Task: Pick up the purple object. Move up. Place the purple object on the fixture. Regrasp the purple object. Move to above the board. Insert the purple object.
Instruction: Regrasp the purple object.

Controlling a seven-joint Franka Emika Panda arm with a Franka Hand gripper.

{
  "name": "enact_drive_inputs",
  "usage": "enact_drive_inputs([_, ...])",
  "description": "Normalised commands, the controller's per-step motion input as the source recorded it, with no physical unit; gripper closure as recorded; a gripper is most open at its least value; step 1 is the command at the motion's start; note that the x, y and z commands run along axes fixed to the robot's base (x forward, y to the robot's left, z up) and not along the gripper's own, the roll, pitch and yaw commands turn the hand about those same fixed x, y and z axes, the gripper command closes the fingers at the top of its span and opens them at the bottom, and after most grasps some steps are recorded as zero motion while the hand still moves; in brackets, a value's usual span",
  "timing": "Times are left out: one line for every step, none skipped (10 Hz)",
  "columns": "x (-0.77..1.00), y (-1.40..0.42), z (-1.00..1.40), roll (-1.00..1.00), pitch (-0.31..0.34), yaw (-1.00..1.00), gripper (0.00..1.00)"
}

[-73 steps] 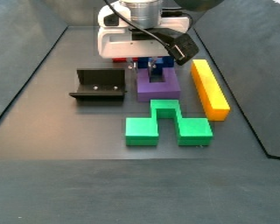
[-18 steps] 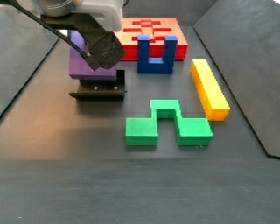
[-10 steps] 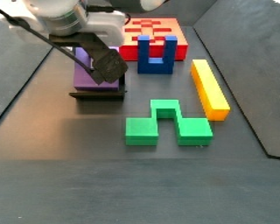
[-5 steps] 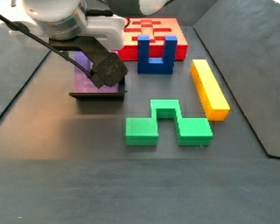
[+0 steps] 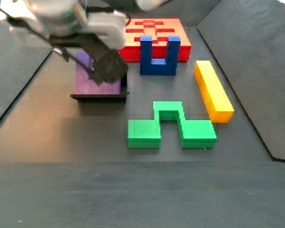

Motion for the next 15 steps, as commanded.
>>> enact_drive_inputs([-0.03, -0.3, 0.0, 1.0, 0.0, 0.1, 0.0])
enact_drive_inputs([0.0, -0.29, 0.0, 1.0, 0.0, 0.14, 0.0])
enact_drive_inputs([0.04, -0.24, 0.06, 0.87, 0.003, 0.13, 0.0])
enact_drive_inputs([0.14, -0.17, 0.12, 0.78, 0.029, 0.09, 0.0])
enact_drive_inputs([0.18, -0.26, 0.1, 1.0, 0.06, 0.07, 0.0])
enact_drive_inputs([0.22, -0.34, 0.19, 1.0, 0.111, 0.07, 0.0])
enact_drive_inputs([0.19, -0.29, 0.22, 1.0, 0.131, 0.07, 0.0])
enact_drive_inputs([0.19, -0.3, 0.22, 1.0, 0.146, 0.06, 0.0])
enact_drive_inputs([0.14, -0.3, 0.18, 1.0, 0.163, 0.09, 0.0])
enact_drive_inputs([0.16, -0.31, 0.17, 1.0, 0.177, 0.06, 0.0])
enact_drive_inputs([0.2, -0.3, 0.19, 1.0, 0.177, 0.02, 0.0])
enact_drive_inputs([0.27, -0.24, 0.19, 1.0, 0.197, 0.01, 0.0])
enact_drive_inputs([0.42, -0.19, 0.21, 1.0, 0.183, 0.0, 0.0])
enact_drive_inputs([0.58, -0.14, 0.19, 1.0, 0.174, 0.01, 0.0])
enact_drive_inputs([0.73, -0.09, 0.12, 1.0, 0.169, 0.01, 0.0])
